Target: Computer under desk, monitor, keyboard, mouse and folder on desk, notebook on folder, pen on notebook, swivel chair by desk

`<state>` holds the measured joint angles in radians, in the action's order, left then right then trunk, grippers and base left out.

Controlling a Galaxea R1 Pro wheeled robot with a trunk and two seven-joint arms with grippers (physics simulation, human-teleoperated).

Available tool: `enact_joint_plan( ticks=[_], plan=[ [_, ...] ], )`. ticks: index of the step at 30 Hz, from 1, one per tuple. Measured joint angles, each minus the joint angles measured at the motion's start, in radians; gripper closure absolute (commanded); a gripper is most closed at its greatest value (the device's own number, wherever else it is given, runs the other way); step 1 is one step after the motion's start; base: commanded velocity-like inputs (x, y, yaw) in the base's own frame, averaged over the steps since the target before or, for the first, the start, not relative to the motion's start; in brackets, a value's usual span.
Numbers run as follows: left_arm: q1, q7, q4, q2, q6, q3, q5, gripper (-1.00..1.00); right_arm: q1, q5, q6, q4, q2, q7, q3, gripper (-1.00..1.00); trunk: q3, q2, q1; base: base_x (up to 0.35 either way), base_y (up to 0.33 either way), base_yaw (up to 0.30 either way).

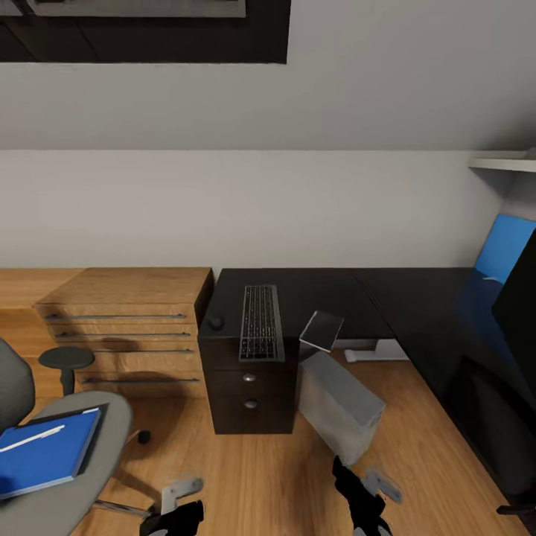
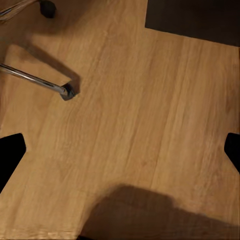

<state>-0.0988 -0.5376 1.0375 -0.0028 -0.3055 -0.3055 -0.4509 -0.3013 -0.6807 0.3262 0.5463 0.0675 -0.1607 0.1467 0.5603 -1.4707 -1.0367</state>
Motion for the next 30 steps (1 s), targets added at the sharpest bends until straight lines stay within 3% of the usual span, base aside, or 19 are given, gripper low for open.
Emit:
enact_joint_plan(
  ticks=[2,4,6,12,16,30],
  plan=[
    [0.000,0.002,-0.090,0.000,0.010,-0.001,0.000,-1.00,0.000,0.049,0.135,-0.109,0.012,0.002,0.037,-1.00,-0.006,0.014,0.008,0.000,0.000,0.000],
    [0.000,0.007,-0.212,-0.003,0.071,-0.011,0.001,-1.00,0.000,0.087,0.229,-0.245,0.019,0.001,0.062,-1.00,-0.012,0.028,0.015,0.000,0.000,0.000],
    [0.000,0.016,-0.304,-0.004,0.161,-0.037,0.000,-1.00,0.000,0.100,0.262,-0.321,0.022,0.002,0.071,-1.00,-0.019,0.042,0.023,0.000,0.000,0.000],
    [0.000,0.060,-0.503,0.000,0.421,-0.116,0.008,-1.00,0.000,0.113,0.294,-0.412,0.046,0.005,0.076,-1.00,-0.038,0.084,0.046,0.000,0.000,0.000],
    [0.000,0.072,-0.552,0.002,0.499,-0.135,0.009,-1.00,0.001,0.120,0.300,-0.448,0.051,0.006,0.079,-1.00,-0.050,0.112,0.061,0.000,0.000,0.000],
    [0.000,0.069,-0.569,0.001,0.530,-0.137,0.003,-1.00,0.001,0.229,0.301,-0.462,0.055,0.004,0.082,-1.00,-0.094,0.210,0.115,-0.017,0.000,0.000]
  ],
)
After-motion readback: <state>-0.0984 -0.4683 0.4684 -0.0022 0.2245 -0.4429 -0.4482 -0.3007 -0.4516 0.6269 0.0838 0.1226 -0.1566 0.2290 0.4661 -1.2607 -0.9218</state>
